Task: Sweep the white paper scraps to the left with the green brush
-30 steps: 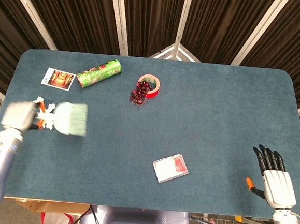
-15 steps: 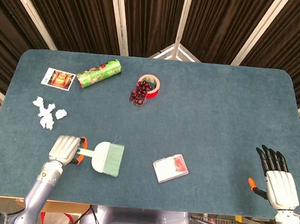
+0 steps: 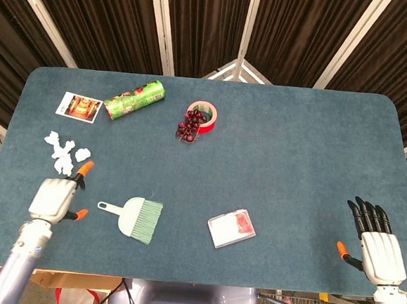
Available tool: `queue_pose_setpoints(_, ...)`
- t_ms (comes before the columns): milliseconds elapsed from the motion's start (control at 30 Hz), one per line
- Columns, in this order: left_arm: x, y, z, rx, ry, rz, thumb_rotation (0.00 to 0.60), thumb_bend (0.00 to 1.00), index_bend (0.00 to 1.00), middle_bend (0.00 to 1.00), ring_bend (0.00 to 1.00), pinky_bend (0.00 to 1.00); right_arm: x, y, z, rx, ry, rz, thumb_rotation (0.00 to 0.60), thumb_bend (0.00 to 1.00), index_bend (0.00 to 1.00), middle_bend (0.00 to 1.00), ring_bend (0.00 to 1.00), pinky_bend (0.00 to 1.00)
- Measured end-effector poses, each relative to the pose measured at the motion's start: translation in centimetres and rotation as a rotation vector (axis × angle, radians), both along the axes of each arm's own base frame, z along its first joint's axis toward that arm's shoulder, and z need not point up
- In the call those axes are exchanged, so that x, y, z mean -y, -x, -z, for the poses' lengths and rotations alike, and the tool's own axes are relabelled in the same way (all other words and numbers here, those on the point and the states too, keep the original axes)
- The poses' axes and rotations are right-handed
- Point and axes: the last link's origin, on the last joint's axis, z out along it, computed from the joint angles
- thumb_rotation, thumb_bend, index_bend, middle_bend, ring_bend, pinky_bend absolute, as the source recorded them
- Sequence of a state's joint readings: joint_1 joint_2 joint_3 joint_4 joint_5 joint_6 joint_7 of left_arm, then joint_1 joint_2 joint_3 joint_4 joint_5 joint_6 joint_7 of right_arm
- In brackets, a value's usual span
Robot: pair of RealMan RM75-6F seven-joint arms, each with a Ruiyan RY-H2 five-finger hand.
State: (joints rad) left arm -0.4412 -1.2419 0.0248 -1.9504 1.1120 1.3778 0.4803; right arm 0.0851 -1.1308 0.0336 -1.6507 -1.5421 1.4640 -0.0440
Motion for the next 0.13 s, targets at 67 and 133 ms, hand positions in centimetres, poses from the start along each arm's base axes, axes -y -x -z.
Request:
queue_pose_setpoints(67, 0.8, 0.5, -1.0, 0.008, -0.037, 0.032, 0.6, 0.07, 0.0, 0.0, 0.0, 0.07, 0.0, 0.0, 0.0, -0.003, 0.0, -0.003, 0.6, 0.32, 0.0, 0.0, 0.0, 0.0)
queue_pose_setpoints(133, 2.0, 1.6, -2.3, 0.007, -0.084, 0.071, 0.6, 0.07, 0.0, 0.0, 0.0, 0.03, 0.0, 0.0, 0.0, -0.007, 0.001, -0.006, 0.6, 0.32, 0.0, 0.0, 0.0, 0.0)
